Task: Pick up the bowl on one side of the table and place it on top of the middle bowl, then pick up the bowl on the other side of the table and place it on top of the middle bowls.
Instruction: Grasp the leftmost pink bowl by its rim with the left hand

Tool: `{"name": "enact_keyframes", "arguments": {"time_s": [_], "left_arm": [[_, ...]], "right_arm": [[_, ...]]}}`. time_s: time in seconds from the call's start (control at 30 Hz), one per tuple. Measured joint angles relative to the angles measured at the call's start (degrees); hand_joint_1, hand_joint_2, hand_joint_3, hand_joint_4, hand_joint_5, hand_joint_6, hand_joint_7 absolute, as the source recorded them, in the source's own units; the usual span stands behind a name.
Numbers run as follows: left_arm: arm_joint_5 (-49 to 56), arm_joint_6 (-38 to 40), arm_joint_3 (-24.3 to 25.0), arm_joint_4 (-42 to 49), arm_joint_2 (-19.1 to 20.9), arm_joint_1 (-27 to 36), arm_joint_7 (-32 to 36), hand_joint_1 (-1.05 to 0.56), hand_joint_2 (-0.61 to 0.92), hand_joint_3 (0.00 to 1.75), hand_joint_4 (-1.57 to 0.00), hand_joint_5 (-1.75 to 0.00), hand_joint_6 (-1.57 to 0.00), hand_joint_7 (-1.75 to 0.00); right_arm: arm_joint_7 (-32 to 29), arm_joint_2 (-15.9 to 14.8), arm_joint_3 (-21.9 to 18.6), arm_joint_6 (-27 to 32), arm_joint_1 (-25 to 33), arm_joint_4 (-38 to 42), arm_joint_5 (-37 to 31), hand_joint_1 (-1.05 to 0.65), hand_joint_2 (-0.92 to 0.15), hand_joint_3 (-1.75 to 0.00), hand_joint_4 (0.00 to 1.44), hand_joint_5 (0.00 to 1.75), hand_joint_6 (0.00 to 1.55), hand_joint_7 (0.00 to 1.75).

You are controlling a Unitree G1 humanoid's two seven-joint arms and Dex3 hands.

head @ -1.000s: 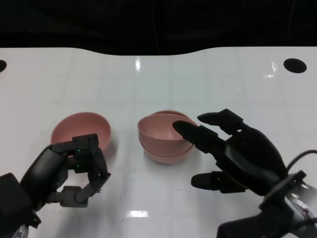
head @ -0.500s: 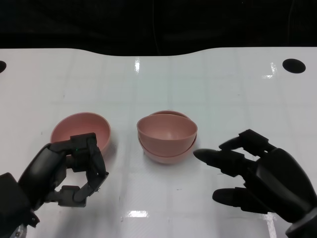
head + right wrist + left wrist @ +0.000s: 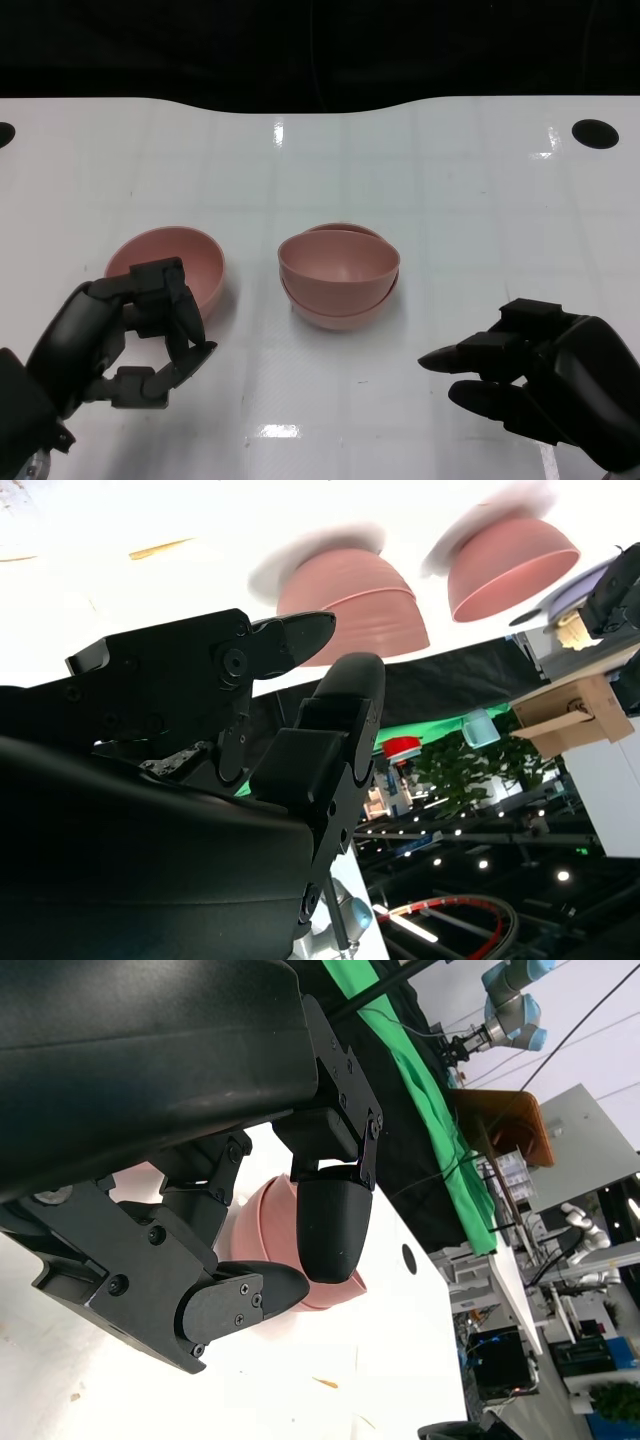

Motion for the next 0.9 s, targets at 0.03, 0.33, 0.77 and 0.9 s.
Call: {"name": "enact_keyframes", "arguments": {"time_s": [0.03,0.33,0.77,0.9], "left_arm": [[-0.05,-0.52,0.34,0.01,-0.25,0.0,0.29,-0.15,0.49,0.94,-0.77,-1.75,-0.76,-1.5],[-2.02,-6.11,2.25,1.57,-1.68,-0.1,0.38,-0.12,0.53,1.01,-0.7,-1.49,-0.74,-1.25],[11.93,-5.64,3.03,-4.6,5.63,-0.43,4.39,-0.35,0.91,0.12,-0.55,-0.9,-0.67,-0.37],[22.37,-2.15,2.73,-11.38,8.44,-0.14,7.7,-0.45,0.92,0.09,-0.54,-0.68,-0.65,-0.11]], "right_arm": [[-0.12,0.16,-0.11,-0.31,0.0,0.6,0.32,-0.15,-0.89,0.0,0.94,0.97,1.13,0.35],[-1.19,0.21,-0.55,-0.83,-0.18,2.96,-1.28,-0.08,-0.45,-0.93,0.99,1.51,1.1,0.8],[-0.29,1.08,-0.54,1.0,-0.68,2.94,-1.37,-0.1,-0.17,-1.6,0.98,1.75,0.89,1.52],[0.34,1.09,-0.5,1.23,-0.68,2.9,-1.37,-0.1,-0.18,-1.58,0.98,1.75,0.86,1.57]]}}
